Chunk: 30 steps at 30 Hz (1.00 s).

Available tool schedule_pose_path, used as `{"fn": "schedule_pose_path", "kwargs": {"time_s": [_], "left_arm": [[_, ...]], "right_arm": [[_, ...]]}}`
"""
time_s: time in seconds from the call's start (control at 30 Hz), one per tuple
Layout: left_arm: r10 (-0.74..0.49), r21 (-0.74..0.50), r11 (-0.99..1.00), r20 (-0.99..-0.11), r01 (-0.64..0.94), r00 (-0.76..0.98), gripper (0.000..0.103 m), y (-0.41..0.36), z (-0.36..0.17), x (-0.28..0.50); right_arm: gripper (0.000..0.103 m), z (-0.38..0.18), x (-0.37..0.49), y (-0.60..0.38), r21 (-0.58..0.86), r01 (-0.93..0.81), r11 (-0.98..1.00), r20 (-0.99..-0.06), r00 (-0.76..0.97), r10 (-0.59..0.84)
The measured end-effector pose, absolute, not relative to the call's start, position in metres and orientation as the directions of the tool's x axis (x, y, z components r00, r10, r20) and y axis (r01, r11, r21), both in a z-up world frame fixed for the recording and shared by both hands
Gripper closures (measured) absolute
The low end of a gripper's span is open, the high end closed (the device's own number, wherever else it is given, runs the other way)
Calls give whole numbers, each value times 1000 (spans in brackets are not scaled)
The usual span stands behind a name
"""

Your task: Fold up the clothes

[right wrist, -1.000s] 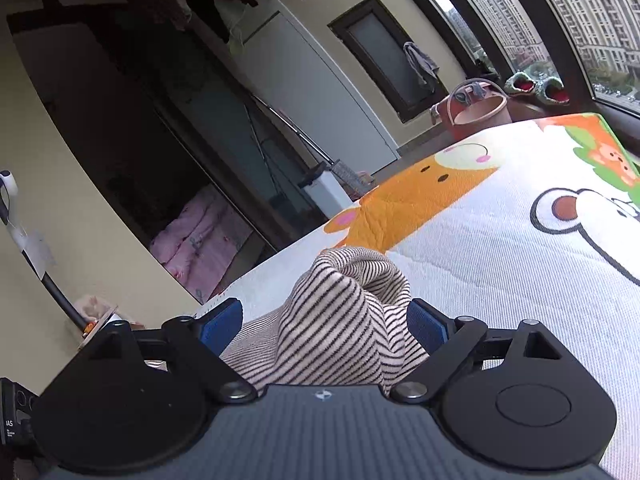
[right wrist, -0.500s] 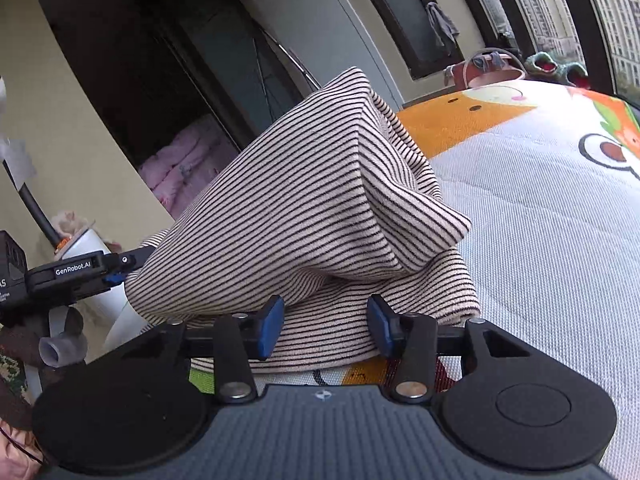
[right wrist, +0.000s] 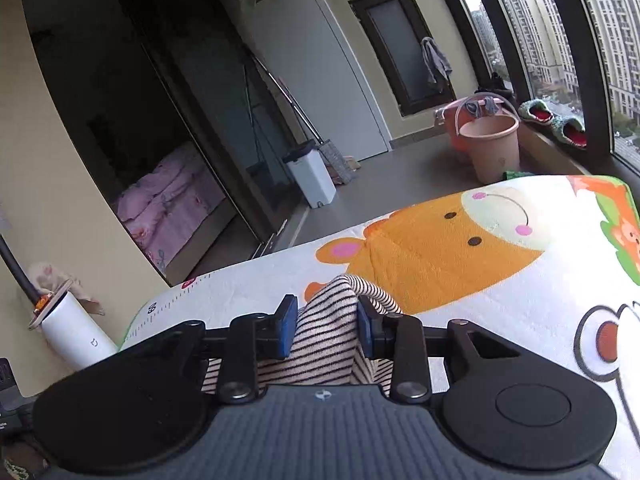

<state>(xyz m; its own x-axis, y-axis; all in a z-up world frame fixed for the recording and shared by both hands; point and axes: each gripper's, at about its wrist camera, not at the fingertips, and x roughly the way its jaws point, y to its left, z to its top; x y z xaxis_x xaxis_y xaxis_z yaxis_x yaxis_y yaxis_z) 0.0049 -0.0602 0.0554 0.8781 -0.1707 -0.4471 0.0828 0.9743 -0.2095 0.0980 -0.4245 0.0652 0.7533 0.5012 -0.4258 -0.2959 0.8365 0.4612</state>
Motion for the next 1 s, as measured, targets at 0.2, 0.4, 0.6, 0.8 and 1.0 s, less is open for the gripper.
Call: {"fn": "schedule_pose_path", "kwargs": {"time_s": [0.2,0.4,0.6,0.8,1.0], "left_arm": [[-168,-243,969,-468,56,868,47,-43,47,-4],[-174,-269,960,-378,72,909,50,-47,67,-43],[-293,-200,952,-383,231,876,30,-95,79,-31],[-203,-147,978,-518,147,831,25,-107,22,9],[-223,-198,970,-506,139,833,17,-94,11,17]], "right_arm": [[72,32,30,-429,490,-286,823,-411,757,508],[63,3,11,-432,531,-251,809,-416,754,508],[55,3,13,-419,483,-240,842,-428,774,466],[24,4,-1,-426,454,-202,868,-452,787,420],[6,-10,22,-430,549,-172,818,-474,742,474]]}}
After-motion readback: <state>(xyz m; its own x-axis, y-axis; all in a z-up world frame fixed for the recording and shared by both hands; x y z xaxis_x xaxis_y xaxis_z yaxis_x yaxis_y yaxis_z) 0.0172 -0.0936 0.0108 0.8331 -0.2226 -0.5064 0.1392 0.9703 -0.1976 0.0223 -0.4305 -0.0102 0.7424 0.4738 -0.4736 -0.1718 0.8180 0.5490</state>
